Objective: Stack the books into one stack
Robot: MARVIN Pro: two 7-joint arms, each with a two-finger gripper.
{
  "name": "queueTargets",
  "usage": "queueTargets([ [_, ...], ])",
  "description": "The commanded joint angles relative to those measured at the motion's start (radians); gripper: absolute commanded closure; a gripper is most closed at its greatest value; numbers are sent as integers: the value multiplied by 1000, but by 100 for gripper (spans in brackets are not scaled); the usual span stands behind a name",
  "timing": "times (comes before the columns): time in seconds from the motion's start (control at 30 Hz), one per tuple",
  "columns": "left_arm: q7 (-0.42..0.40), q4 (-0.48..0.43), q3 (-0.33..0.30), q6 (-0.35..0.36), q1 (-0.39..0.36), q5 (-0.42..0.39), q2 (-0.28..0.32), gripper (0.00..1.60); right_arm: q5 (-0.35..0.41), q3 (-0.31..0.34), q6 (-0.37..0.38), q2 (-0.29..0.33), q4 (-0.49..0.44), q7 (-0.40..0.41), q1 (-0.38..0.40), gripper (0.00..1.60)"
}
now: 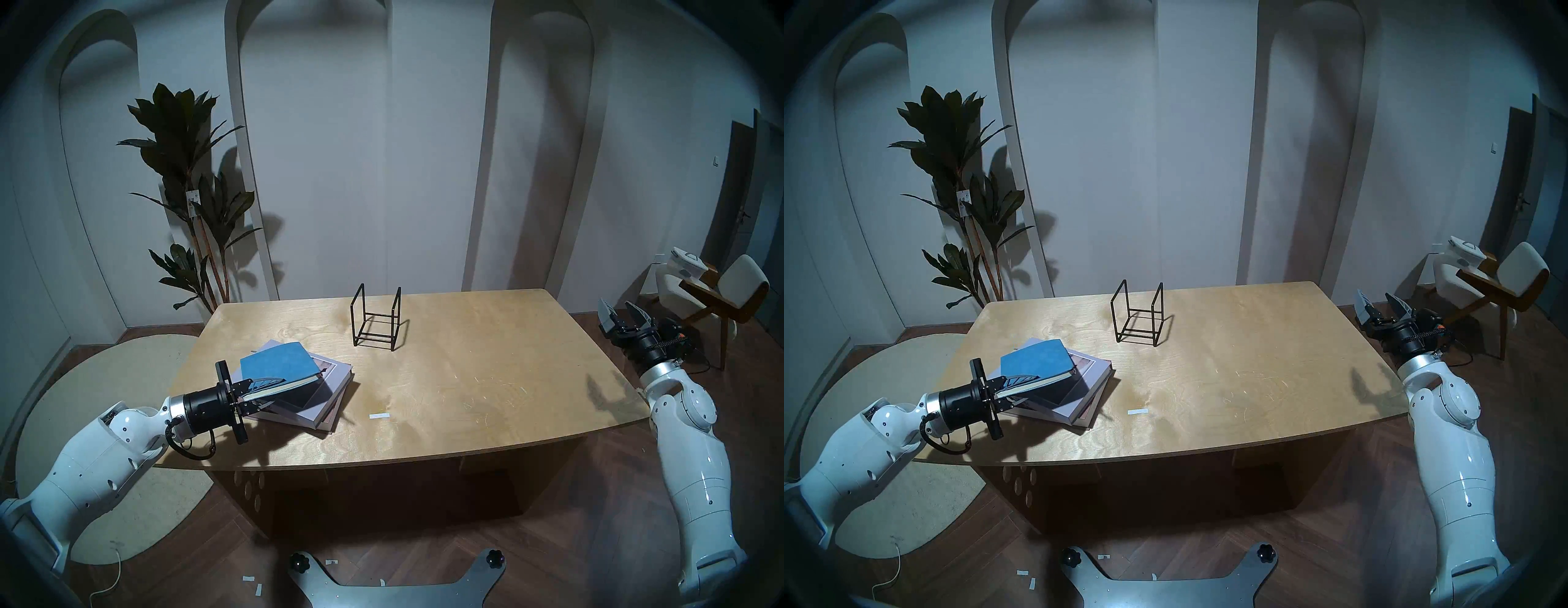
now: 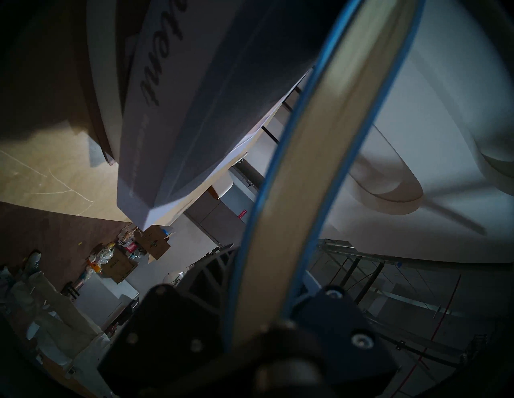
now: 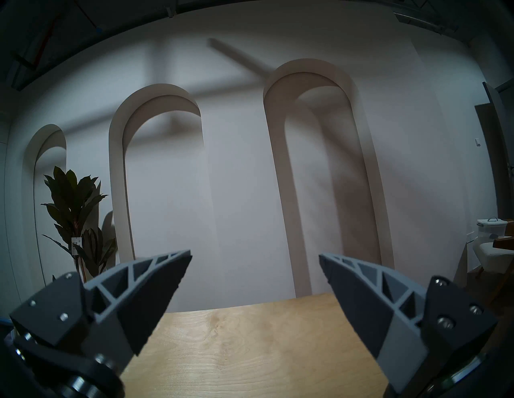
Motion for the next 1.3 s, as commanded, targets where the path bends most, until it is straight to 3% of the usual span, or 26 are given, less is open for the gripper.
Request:
queueTargets([
  [0.0, 51, 57, -21, 0, -66, -2, -23, 160, -2, 5, -10, 2, -18, -3, 9, 0],
  [0.03, 57, 60, -24, 0, -67, -2, -24, 160, -2, 5, -10, 2, -18, -3, 9, 0],
  [0.07, 72, 62, -26, 0, -71, -2, -24, 107, -2, 5, -10, 2, -18, -3, 9, 0],
  [0.1, 78, 65, -28, 0, -73, -2, -26, 64, -2, 5, -10, 2, -18, -3, 9, 0],
  [0.13, 89, 66, -29, 0, -75, -2, -27, 0, -2, 5, -10, 2, -18, -3, 9, 0],
  [0.23, 156, 48, -18, 0, -89, -5, 5, 0, -1, 5, -10, 2, -17, -3, 10, 0],
  [0.63, 283, 32, -17, 0, -171, -49, 78, 0, -1, 5, -10, 2, -17, -2, 10, 0],
  [0.8, 311, 16, 11, 0, -165, -130, 106, 0, -2, 5, -10, 2, -18, -3, 10, 0],
  [0.87, 309, -34, 67, 0, -133, -199, 146, 0, -2, 5, -11, 2, -18, -4, 9, 0],
  [0.9, 308, -56, 79, -60, -116, -200, 159, 0, -2, 5, -11, 2, -18, -4, 9, 0],
  [0.93, 308, -56, 79, -60, -116, -200, 159, 0, -2, 5, -11, 2, -18, -4, 9, 0],
  [0.97, 305, -65, 111, -103, -98, -195, 175, 0, -2, 5, -10, 2, -18, -3, 10, 0],
  [1.07, 258, -46, 135, -112, -70, -224, 169, 0, -1, 4, -9, 3, -17, -2, 10, 0],
  [1.1, 267, -74, 161, -161, -51, -265, 183, 0, -1, 4, -10, 3, -17, -3, 10, 0],
  [1.17, 260, -79, 164, -167, -40, -283, 180, 0, -1, 4, -9, 3, -17, -2, 10, 0],
  [1.2, 241, -109, 165, -213, -21, -360, 179, 0, -1, 4, -9, 3, -17, -2, 10, 0],
  [1.27, 224, -154, 156, -260, -13, -429, 164, 0, 0, 4, -9, 3, -16, -2, 10, 0],
])
